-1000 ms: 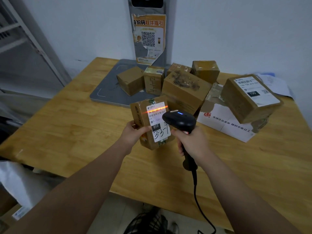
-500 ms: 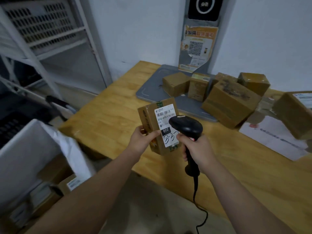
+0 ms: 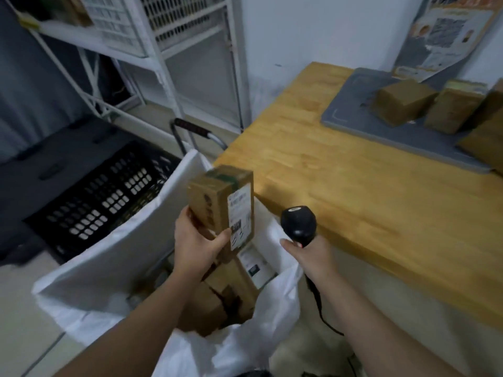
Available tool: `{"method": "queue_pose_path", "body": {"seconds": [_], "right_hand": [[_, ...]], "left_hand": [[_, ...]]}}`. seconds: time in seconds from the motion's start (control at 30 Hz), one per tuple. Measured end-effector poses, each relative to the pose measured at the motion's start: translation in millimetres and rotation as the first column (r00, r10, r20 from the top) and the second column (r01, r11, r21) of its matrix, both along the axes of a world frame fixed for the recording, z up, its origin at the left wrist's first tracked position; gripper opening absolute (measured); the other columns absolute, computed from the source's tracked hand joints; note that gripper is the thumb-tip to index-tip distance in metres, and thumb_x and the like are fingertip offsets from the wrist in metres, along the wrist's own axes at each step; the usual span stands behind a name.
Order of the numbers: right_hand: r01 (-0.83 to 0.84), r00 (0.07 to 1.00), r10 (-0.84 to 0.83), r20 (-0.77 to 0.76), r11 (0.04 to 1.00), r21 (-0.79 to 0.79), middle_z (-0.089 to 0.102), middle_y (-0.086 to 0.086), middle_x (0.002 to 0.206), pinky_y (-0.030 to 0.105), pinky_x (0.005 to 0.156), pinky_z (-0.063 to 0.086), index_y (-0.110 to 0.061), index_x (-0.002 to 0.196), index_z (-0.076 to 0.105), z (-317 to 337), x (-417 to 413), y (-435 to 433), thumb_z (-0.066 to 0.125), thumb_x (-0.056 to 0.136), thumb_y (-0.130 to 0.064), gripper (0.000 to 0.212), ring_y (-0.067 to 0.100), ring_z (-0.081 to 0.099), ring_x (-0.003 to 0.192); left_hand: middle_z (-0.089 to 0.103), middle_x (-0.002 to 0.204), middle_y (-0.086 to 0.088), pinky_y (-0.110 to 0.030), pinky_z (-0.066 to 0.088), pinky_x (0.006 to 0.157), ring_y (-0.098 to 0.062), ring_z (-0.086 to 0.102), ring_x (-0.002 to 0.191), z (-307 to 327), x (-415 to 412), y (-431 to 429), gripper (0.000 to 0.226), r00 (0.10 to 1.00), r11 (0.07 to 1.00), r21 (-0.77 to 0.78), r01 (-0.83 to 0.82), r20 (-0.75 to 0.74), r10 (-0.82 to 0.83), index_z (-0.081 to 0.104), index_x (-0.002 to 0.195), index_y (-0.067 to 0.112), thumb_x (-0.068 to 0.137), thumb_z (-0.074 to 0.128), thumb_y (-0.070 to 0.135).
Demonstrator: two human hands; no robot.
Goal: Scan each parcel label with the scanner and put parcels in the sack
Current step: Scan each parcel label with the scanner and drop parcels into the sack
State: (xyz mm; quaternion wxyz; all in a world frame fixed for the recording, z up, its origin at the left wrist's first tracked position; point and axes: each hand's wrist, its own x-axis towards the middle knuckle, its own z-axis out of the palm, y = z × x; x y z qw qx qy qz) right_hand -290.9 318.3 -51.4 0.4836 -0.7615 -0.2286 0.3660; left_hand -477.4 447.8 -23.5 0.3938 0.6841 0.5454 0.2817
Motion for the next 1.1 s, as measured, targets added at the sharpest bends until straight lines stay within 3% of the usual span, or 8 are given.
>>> {"method": "queue_pose_path", "body": {"seconds": [0.17, 0.3, 0.47, 0.6, 0.67, 0.87, 0.97, 1.1], "right_hand": [[-0.018, 0.990, 0.036, 0.136, 0.990, -0.137, 0.063, 0.008, 0.086, 0.024, 0.065, 0.042, -0.011, 0.090, 0.063, -30, -39, 11, 0.082, 0.074, -0.014, 0.025, 0.017, 0.062, 0.075], [0.034, 0.978, 0.012, 0.206, 0.974, -0.222, 0.061, 0.014, 0.112, 0.027, 0.074, 0.041, -0.006, 0.118, 0.058, -42, -51, 9, 0.075, 0.080, -0.007, 0.041, 0.029, 0.062, 0.101], [0.148, 0.964, -0.068, 0.258, 0.940, -0.307, 0.060, 0.014, 0.119, 0.028, 0.081, 0.042, -0.007, 0.131, 0.049, -52, -66, -10, 0.073, 0.080, -0.005, 0.057, 0.033, 0.060, 0.108], [0.095, 0.976, -0.010, 0.219, 0.919, -0.382, 0.059, 0.003, 0.077, 0.024, 0.061, 0.040, -0.014, 0.095, 0.052, -50, -74, -12, 0.065, 0.083, 0.001, 0.024, 0.031, 0.061, 0.086], [0.084, 0.975, -0.019, 0.222, 0.955, -0.285, 0.049, -0.004, 0.064, 0.024, 0.062, 0.037, -0.024, 0.075, 0.044, -38, -73, -1, 0.064, 0.082, 0.002, 0.034, 0.024, 0.056, 0.072], [0.245, 0.923, -0.247, 0.296, 0.968, 0.046, 0.043, -0.001, 0.052, 0.025, 0.053, 0.034, -0.020, 0.059, 0.041, 11, -57, 10, 0.063, 0.078, 0.009, 0.041, 0.012, 0.043, 0.050], [0.180, 0.941, -0.159, 0.299, 0.983, -0.044, 0.040, -0.002, 0.052, 0.025, 0.056, 0.031, -0.023, 0.060, 0.034, 22, -41, 11, 0.061, 0.080, 0.005, 0.043, 0.010, 0.038, 0.047], [0.192, 0.912, -0.235, 0.337, 0.969, 0.156, 0.037, 0.004, 0.051, 0.020, 0.046, 0.030, -0.013, 0.057, 0.035, 60, -36, 14, 0.057, 0.078, 0.006, 0.036, 0.009, 0.033, 0.044]], "left_hand": [[0.038, 0.137, -0.008, -0.043, 0.033, 0.106, -0.027, 0.038, 0.127, -29, -58, 19, 0.105, 0.739, 0.979, 0.012, 0.202, -0.658, -0.145, 0.022, 0.146, 0.018, 0.066, 0.074, 0.063], [0.034, 0.145, -0.012, -0.043, 0.037, 0.106, -0.030, 0.037, 0.132, -53, -73, 24, 0.107, 0.582, 0.953, -0.232, 0.195, -0.755, -0.303, 0.015, 0.149, 0.014, 0.072, 0.065, 0.070], [0.033, 0.139, -0.013, -0.040, 0.039, 0.102, -0.031, 0.039, 0.126, -61, -79, 33, 0.103, 0.317, 0.922, -0.190, 0.337, -0.899, -0.302, 0.018, 0.147, 0.015, 0.072, 0.068, 0.065], [0.034, 0.142, -0.016, -0.042, 0.034, 0.103, -0.034, 0.037, 0.129, -73, -92, 33, 0.092, 0.033, 0.859, -0.375, 0.349, -0.911, -0.411, 0.027, 0.146, 0.012, 0.078, 0.062, 0.062], [0.036, 0.143, -0.015, -0.042, 0.032, 0.104, -0.033, 0.037, 0.130, -77, -97, 31, 0.081, -0.029, 0.834, -0.379, 0.401, -0.915, -0.402, 0.031, 0.146, 0.011, 0.085, 0.056, 0.059], [0.042, 0.139, -0.009, -0.046, 0.031, 0.107, -0.030, 0.038, 0.129, -52, -71, 48, 0.047, 0.453, 0.854, -0.296, 0.428, -0.747, -0.487, 0.048, 0.135, 0.023, 0.098, 0.039, 0.051], [0.045, 0.136, -0.007, -0.043, 0.033, 0.104, -0.030, 0.039, 0.126, -37, -52, 51, 0.043, 0.542, 0.847, -0.242, 0.473, -0.678, -0.497, 0.051, 0.133, 0.022, 0.098, 0.043, 0.046], [0.053, 0.123, -0.006, -0.041, 0.043, 0.097, -0.030, 0.049, 0.116, -26, -20, 40, 0.039, 0.615, 0.835, -0.208, 0.509, -0.591, -0.522, 0.055, 0.129, 0.022, 0.098, 0.044, 0.044]]}}
